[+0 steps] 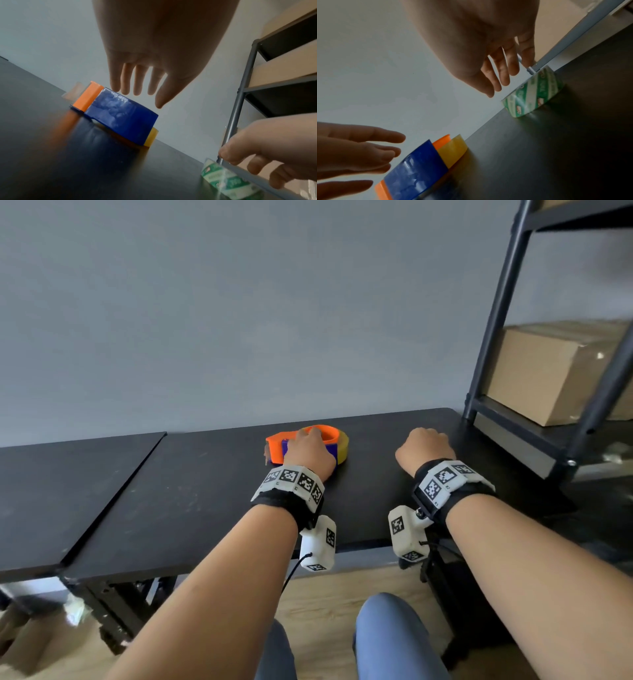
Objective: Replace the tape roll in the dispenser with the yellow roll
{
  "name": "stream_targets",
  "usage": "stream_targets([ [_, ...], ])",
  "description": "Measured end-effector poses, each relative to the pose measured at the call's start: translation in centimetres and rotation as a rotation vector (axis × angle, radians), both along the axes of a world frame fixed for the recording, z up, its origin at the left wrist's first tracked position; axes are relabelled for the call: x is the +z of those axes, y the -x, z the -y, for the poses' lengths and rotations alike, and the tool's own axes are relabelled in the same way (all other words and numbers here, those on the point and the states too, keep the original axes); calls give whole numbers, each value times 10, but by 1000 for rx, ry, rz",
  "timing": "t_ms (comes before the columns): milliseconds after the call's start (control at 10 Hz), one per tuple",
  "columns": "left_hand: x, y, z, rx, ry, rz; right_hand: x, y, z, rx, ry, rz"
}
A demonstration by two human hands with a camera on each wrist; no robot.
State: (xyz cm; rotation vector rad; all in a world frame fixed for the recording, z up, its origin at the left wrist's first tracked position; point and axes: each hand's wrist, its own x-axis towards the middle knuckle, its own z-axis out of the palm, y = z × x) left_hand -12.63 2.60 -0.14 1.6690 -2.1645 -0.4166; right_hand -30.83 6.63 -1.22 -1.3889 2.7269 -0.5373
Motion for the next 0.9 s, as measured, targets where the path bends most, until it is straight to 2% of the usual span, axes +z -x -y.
stream_targets([
  [300, -3, 12, 14, 19, 58, 127, -8, -7, 32, 97, -188, -81],
  [500, 1, 8, 29, 62, 48, 174, -11, -13, 61, 221, -191, -63],
  [700, 1, 4, 39, 86, 53, 137, -18, -17, 83, 251, -151, 29],
  [900, 1, -4, 45, 78, 36, 95, -16, -24, 85, 262, -58, -2],
])
